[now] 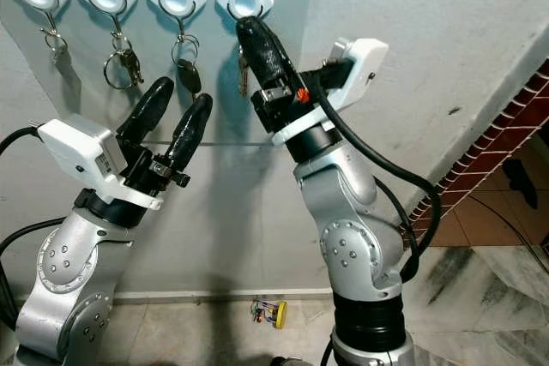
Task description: Hang keys on a hook
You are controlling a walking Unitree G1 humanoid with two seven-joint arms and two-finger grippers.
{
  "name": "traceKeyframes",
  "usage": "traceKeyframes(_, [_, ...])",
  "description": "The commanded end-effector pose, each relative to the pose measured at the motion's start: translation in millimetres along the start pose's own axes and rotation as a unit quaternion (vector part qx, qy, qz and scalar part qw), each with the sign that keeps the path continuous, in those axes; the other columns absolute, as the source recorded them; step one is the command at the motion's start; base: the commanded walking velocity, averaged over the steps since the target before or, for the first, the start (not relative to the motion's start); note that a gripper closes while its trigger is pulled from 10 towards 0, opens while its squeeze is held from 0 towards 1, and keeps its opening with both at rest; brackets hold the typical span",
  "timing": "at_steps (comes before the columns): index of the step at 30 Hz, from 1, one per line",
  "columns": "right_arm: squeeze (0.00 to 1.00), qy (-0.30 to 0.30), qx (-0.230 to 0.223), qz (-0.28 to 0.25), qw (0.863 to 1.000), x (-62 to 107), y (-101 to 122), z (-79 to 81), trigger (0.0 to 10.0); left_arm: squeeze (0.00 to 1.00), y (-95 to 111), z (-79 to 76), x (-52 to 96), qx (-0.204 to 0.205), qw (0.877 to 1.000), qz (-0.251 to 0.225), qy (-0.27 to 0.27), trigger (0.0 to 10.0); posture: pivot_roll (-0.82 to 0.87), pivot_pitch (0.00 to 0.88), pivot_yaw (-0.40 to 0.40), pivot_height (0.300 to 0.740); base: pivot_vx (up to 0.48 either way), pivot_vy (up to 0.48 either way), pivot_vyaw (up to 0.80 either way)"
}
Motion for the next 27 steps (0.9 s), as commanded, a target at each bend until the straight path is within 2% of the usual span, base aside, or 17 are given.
traceKeyframes(1, [0.00, -0.019, 0.009, -0.009, 1.000, -1.0, 4, -4.2, 10.0, 0.00, 5, -1.3, 0.4, -0.002, 1.000, -0.007, 0.000, 10.0, -0.01, 0.141, -0.062, 0.740, 0.000, 0.000, 0.00])
traceKeyframes(8, [0.00, -0.058, 0.016, -0.010, 0.998, -2.2, 2, -10.3, 10.0, 0.00, 5, -1.8, 0.4, -0.002, 1.000, -0.007, 0.000, 10.0, -0.01, 0.141, -0.062, 0.740, 0.000, 0.000, 0.00])
traceKeyframes(12, [0.00, -0.079, 0.003, -0.005, 0.997, -0.6, 0, -13.0, 10.0, 0.00, 5, -1.9, 0.4, -0.003, 1.000, -0.007, 0.000, 10.0, -0.01, 0.142, -0.061, 0.740, 0.000, 0.000, 0.00])
traceKeyframes(22, [0.00, -0.150, -0.069, -0.031, 0.986, 7.2, -2, -23.9, 10.0, 0.00, 5, -1.7, 0.0, -0.003, 1.000, -0.007, 0.000, 10.0, -0.02, 0.140, -0.061, 0.740, 0.000, 0.000, 0.00])
traceKeyframes(27, [0.00, -0.165, -0.103, -0.043, 0.980, 9.0, -2, -24.3, 10.0, 0.00, 5, -2.6, 0.4, -0.002, 1.000, -0.008, -0.001, 10.0, -0.02, 0.138, -0.062, 0.740, 0.000, 0.000, 0.00])
Point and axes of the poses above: a point about 5 cm out from each wrist's last joint towards the gripper, its own x axis pointing back from the gripper into the wrist, its own y axis along the axis of the wrist's last joint, z = x × y, the point moved 2 cm from there along -x, pointing out of the wrist towards the gripper, and after that the axes turned 13 degrees about -x, right-handed, at the moved point
